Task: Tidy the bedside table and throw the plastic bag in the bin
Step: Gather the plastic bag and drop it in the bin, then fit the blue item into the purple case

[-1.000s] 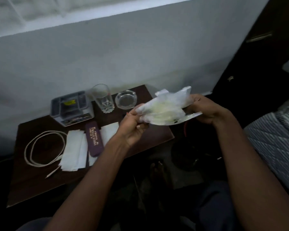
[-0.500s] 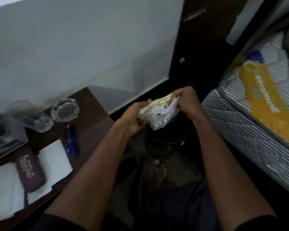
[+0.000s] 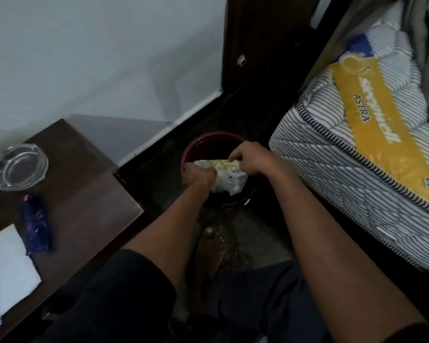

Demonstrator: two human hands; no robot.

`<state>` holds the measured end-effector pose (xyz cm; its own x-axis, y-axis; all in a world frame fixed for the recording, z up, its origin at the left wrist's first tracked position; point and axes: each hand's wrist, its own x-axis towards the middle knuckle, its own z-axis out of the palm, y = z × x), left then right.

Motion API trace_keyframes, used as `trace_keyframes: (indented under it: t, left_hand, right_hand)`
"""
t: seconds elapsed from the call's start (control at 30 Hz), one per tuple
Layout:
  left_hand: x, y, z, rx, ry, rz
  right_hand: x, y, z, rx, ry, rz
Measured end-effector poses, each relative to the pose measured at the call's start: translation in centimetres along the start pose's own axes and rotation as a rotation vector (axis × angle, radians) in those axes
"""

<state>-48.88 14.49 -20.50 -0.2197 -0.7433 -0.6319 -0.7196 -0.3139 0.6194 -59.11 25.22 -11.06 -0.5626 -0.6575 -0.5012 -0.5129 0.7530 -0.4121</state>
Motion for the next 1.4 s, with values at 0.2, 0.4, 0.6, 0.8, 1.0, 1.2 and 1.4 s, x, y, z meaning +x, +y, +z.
trace_keyframes:
  t: [0.2, 0.4, 0.6, 0.8, 1.0, 1.2, 1.4]
  left_hand:
    - [1.8, -2.4, 2.4, 0.062, -0.036, -0.055]
    - [-0.5, -2.1, 1.4, 0.226, 0.054, 0.318]
    - [-1.9, -1.9, -2.3, 0.195, 0.066, 0.403]
    - [-4.8, 1.2, -9.4, 0.072, 0.072, 0.361]
    - [-7.4, 1.6, -17.6, 0.126, 0.062, 0.510]
    - [-9.4, -2.4, -26.6, 0.054, 0.267, 0.469]
    - [-11.0, -6.6, -36.0, 0.023, 0.441, 0.414]
  right_hand:
    - [1.1, -0.5, 3.1, -0.101, -0.125, -0.008]
    - [1.8, -0.4, 4.0, -0.161, -0.117, -0.003]
    - [1.7, -2.7, 3.3, -0.175, -0.022, -0.001]
    - [-0.2, -8.3, 2.9, -0.157, 0.052, -0.009]
    - [-4.2, -15.4, 2.6, -0.148, 0.193, -0.052]
    - [-7.8, -24.2, 4.0, -0.062, 0.127, -0.271]
    - [-11.3, -34.6, 9.8, -0.074, 0.144, -0.412]
